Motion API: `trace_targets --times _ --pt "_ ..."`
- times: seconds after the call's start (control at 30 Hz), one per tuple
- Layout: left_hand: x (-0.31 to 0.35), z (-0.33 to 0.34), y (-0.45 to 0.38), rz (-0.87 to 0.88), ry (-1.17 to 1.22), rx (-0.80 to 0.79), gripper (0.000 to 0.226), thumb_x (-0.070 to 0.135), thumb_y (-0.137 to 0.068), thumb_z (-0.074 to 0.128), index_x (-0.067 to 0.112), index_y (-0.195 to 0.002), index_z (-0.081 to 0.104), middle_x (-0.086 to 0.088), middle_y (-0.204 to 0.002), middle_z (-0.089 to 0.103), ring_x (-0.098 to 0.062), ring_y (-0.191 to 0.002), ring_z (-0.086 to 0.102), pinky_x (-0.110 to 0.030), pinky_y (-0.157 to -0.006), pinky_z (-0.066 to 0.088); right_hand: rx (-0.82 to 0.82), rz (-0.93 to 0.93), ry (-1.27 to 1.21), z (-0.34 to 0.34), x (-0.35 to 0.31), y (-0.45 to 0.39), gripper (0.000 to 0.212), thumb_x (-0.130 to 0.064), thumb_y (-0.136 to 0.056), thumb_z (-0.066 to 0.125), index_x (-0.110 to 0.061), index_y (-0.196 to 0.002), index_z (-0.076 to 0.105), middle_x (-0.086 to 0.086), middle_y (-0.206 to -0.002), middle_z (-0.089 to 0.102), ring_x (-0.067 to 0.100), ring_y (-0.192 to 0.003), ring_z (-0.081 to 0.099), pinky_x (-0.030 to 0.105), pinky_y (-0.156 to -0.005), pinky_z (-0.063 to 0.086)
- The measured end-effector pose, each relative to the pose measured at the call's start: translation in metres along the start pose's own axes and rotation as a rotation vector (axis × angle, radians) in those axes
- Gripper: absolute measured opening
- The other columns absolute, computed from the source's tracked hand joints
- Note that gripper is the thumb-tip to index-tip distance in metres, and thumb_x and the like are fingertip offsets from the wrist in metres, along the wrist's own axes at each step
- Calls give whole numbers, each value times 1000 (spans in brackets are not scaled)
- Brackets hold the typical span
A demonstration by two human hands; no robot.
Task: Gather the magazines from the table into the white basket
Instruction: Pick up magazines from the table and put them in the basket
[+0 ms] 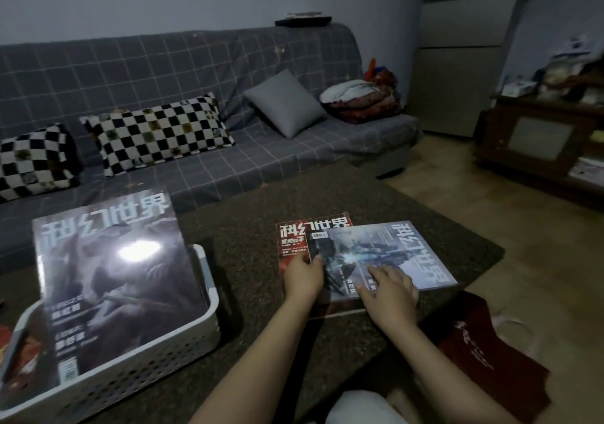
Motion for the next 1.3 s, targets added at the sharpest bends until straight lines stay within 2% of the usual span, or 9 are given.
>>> trace_targets --times 0.13,0.27,0.43,0.63,0.77,0.97,1.1,1.2,1.3 --pt "3 7 -28 -141 4 85 38 35 -88 61 5 -110 66 -12 -113 68 -30 -104 63 -32 -91 49 58 -9 -28 1 5 -5 53 -56 -83 52 -29 -129 52 -3 -138 46 22 -126 33 37 -102 27" --pt "7 14 -35 -144 -6 40 24 36 -82 70 13 -76 66 -7 -89 71 -19 -70 63 -23 -58 43 71 -15 -63 0 8 -4 52 -57 -84 52 -28 -128 54 -4 -137 46 21 -125 33 37 -103 27" --pt "2 15 -24 -107 84 9 22 23 -84 69 20 -72 50 0 -77 62 -27 -85 65 -41 -83 55 95 22 -130 -4 9 9 50 -53 -83 56 -28 -127 56 -4 -140 44 20 -129 29 38 -105 22" --pt "6 -7 12 -96 414 45 18 8 -88 62 15 -74 52 -20 -96 69 -37 -87 68 -53 -80 56 115 163 -249 -25 -1 35 60 -60 -79 58 -31 -130 50 4 -143 31 27 -130 23 42 -106 21" --pt "10 -35 38 -83 584 89 17 9 -91 58 12 -77 49 -19 -90 63 -30 -78 63 -51 -79 55 55 244 -668 -39 -22 49 72 -47 -80 65 -27 -141 34 8 -148 10 31 -131 26 36 -97 35" --pt "19 -95 75 53 739 158 10 11 -92 58 12 -86 50 -8 -80 64 -23 -69 62 -36 -69 53 56 27 -1006 -65 -85 61 71 -22 -87 64 -28 -145 24 3 -152 25 26 -133 37 37 -100 42" --pt "30 -143 96 179 903 127 24 0 -92 52 7 -115 53 -18 -104 67 -35 -94 64 -50 -89 52 39 -193 -1047 -80 -132 71 72 -15 -87 63 -32 -145 24 -2 -151 27 20 -133 38 28 -100 38" --pt "32 -193 101 222 928 155 32 -1 -92 51 9 -122 51 -20 -112 66 -37 -99 63 -54 -92 50 -78 -283 -1093 -81 -162 76 72 -13 -87 62 -34 -145 23 1 -149 33 22 -129 44 45 -103 42" --pt "26 -246 101 213 884 166 32 1 -90 56 7 -121 55 -21 -113 65 -37 -98 63 -49 -87 52 -121 -404 -1034 -79 -189 80 70 -12 -88 60 -32 -145 24 -4 -150 30 12 -126 41 25 -100 41"
Point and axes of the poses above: each hand's wrist, its own y-axis away from the middle knuckle, its own z-axis out of the palm, x = y × z, the point moved 5 cm from there along -y, towards the middle knuckle
